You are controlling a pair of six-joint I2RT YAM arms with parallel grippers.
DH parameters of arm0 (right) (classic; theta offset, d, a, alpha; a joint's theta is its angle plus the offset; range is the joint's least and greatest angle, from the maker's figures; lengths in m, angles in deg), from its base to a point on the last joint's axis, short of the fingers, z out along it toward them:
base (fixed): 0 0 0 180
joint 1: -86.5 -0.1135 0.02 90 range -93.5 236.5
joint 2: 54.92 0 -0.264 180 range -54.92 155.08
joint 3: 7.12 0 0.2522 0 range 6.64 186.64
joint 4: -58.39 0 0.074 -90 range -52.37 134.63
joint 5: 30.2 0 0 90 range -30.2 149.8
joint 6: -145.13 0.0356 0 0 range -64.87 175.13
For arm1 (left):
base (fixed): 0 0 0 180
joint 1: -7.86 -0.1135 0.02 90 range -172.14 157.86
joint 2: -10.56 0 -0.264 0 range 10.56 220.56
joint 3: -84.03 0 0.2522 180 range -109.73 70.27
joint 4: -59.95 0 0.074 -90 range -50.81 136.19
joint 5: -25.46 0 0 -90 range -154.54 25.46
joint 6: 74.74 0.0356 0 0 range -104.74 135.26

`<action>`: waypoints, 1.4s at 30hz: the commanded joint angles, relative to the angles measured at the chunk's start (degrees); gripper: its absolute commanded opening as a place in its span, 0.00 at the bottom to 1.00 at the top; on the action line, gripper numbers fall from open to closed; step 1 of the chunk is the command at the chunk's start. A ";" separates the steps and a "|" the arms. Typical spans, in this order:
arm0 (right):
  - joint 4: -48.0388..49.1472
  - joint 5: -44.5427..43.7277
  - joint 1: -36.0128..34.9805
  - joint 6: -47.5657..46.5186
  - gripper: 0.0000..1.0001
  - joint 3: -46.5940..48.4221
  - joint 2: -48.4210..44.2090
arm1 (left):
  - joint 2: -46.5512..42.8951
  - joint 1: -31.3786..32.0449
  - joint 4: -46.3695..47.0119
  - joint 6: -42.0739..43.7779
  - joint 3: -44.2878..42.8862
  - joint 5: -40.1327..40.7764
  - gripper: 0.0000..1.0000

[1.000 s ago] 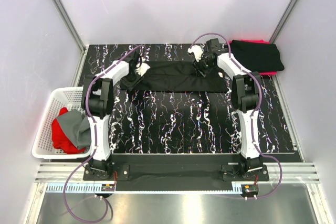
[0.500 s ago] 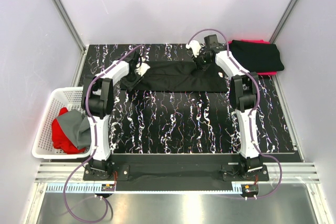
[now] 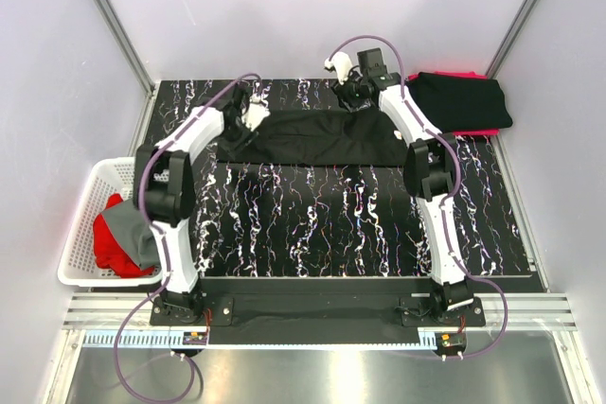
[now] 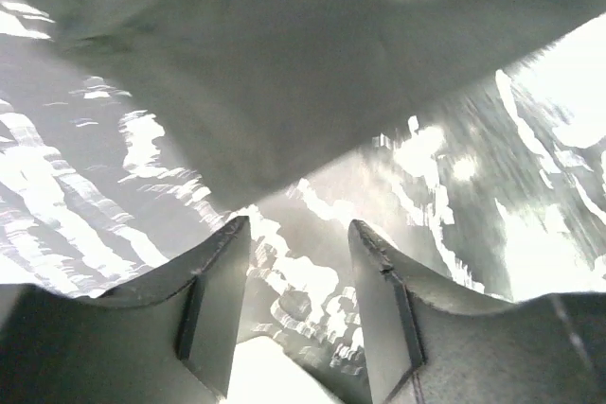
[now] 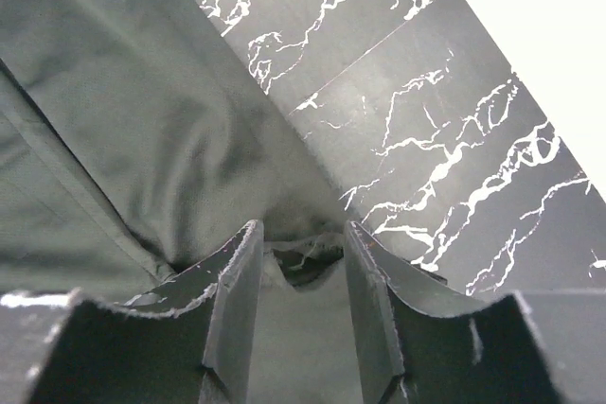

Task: Fold and stack the t-shirts

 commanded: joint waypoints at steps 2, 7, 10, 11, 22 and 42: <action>1.96 -1.41 -0.14 2.61 0.47 -4.16 -9.15 | -9.17 -0.10 0.87 12.45 1.69 -3.85 0.52; 2.05 -0.54 -0.14 6.57 0.47 -10.48 -13.90 | -5.84 -0.36 0.87 19.42 1.61 -2.79 0.52; 2.13 0.61 -0.14 8.15 0.48 -13.73 -16.27 | -2.33 -0.45 0.69 21.01 0.46 -3.40 0.51; 2.05 0.96 -0.14 8.24 0.48 -14.44 -16.98 | -1.71 -0.45 0.34 22.32 0.29 -3.40 0.49; -0.85 -2.90 -0.23 3.68 0.51 -28.05 -29.63 | 6.02 -2.21 -1.24 26.81 -3.40 -3.14 0.48; -3.84 -8.16 0.30 15.02 0.52 -37.12 -36.85 | -3.44 3.32 -22.04 27.52 6.33 -8.23 0.00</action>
